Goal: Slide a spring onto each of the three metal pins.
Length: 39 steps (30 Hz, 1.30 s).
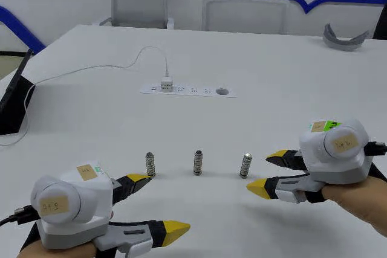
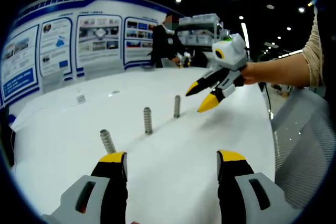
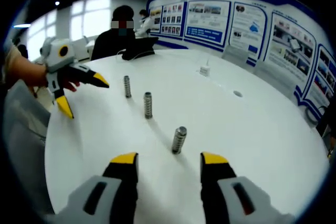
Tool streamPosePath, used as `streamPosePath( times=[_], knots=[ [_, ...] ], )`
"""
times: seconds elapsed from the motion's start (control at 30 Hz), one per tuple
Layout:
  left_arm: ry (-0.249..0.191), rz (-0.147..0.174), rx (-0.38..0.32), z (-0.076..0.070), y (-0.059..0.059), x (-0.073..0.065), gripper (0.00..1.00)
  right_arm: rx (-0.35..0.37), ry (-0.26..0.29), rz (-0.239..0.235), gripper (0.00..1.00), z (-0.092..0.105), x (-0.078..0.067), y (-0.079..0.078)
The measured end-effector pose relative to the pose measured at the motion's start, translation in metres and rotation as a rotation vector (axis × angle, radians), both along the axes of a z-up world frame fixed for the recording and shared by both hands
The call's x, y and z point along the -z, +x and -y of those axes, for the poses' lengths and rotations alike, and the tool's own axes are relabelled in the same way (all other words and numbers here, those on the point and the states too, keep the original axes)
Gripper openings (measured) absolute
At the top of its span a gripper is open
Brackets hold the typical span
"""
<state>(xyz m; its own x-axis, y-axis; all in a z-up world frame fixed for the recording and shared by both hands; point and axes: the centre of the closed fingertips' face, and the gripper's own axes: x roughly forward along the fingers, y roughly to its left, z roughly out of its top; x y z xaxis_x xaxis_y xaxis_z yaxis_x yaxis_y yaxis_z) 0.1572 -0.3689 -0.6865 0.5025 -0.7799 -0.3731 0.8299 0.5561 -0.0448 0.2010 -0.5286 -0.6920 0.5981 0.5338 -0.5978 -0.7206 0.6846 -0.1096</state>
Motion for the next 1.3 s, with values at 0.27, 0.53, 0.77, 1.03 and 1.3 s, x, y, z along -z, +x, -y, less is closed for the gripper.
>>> streamPosePath(
  times=[0.27,0.53,0.77,1.03,1.3],
  knots=[
    [-0.002,-0.002,-0.020,-0.006,0.004,0.001,0.72,-0.010,0.012,0.006,0.54,-0.001,-0.003,-0.008],
    [-0.008,-0.003,-0.041,-0.013,0.006,0.001,0.73,-0.017,0.019,0.016,0.56,-0.001,-0.005,-0.014],
    [-0.010,-0.006,-0.059,-0.019,0.007,0.003,0.74,-0.018,0.030,0.027,0.59,-0.002,-0.010,-0.020],
    [-0.010,-0.010,-0.072,-0.023,0.007,0.005,0.74,-0.013,0.041,0.029,0.61,0.000,-0.012,-0.027],
    [-0.012,-0.011,-0.079,-0.026,0.008,0.005,0.75,-0.004,0.050,0.033,0.62,0.003,-0.012,-0.032]
  ],
)
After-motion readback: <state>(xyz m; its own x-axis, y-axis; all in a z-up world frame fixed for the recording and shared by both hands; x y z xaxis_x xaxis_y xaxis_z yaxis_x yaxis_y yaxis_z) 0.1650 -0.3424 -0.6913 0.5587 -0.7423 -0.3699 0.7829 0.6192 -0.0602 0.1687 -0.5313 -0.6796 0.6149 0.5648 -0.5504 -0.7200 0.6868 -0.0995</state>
